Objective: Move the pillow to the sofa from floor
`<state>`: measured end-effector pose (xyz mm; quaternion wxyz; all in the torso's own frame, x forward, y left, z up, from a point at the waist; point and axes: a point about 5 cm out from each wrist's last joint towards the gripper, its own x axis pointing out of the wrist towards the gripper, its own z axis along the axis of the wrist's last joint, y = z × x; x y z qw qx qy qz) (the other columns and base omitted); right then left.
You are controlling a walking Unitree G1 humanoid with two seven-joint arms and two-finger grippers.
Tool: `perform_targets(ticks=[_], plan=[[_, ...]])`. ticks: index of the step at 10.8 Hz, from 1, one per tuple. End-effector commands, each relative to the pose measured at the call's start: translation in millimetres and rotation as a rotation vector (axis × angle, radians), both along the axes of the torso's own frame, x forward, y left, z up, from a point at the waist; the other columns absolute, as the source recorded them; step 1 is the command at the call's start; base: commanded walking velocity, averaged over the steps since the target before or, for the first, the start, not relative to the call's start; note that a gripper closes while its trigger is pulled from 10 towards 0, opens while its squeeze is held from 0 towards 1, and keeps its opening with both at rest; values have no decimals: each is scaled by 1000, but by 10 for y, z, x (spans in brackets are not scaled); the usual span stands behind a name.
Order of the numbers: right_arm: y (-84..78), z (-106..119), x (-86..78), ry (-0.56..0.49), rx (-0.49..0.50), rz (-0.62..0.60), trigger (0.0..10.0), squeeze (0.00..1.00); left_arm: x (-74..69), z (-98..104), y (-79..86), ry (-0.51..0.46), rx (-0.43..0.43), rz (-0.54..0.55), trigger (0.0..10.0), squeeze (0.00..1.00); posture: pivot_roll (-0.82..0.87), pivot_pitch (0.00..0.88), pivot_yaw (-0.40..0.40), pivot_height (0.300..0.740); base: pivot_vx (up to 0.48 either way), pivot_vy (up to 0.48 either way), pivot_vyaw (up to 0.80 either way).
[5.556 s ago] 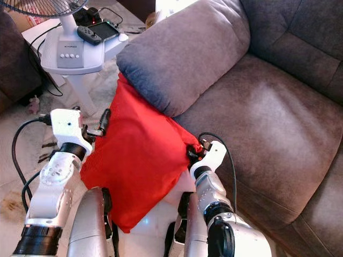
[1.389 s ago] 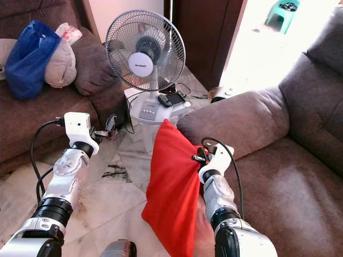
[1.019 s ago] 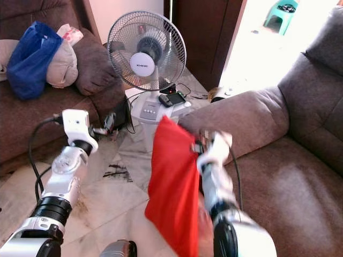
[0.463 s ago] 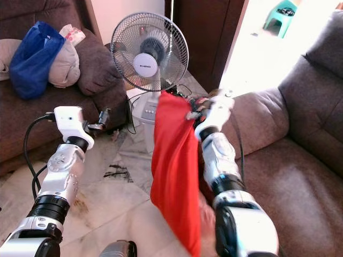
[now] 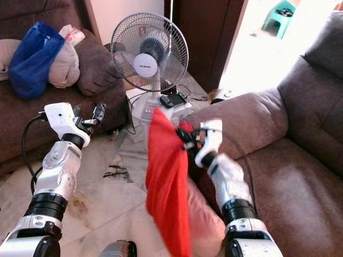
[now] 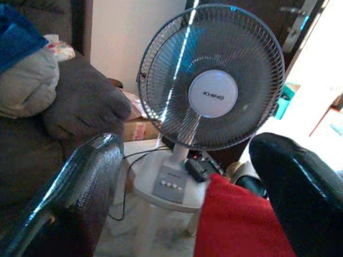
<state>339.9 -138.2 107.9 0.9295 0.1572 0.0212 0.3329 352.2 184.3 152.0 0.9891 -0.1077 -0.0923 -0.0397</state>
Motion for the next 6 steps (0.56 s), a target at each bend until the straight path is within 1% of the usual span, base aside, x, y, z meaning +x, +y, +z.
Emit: perform_targets(ticks=[1, 2, 3, 4, 5, 6], plan=[[46, 353, 43, -167, 39, 62, 10000, 0, 27, 94, -26, -24, -34, -26, 10000, 0, 113, 0, -26, 740, 0, 0, 0], [99, 369, -3, -178, 53, 109, 10000, 0, 22, 101, -29, -19, -54, -41, 10000, 0, 116, 0, -25, 740, 0, 0, 0], [155, 380, -35, -180, 74, 146, 10000, 0, 21, 100, 16, -9, -98, -39, 10000, 0, 117, 0, -22, 740, 0, 0, 0], [171, 393, -65, -182, 92, 168, 10000, 0, 19, 98, 45, -6, -104, -34, 10000, 0, 118, 0, -22, 740, 0, 0, 0], [204, 417, -116, -192, 105, 215, 10000, 0, 13, 95, 98, -3, -76, -9, 10000, 0, 115, 0, -19, 740, 0, 0, 0], [245, 439, -170, -208, 117, 263, 10000, 0, 14, 82, 149, 7, -71, 6, 10000, 0, 114, 0, -19, 740, 0, 0, 0]])
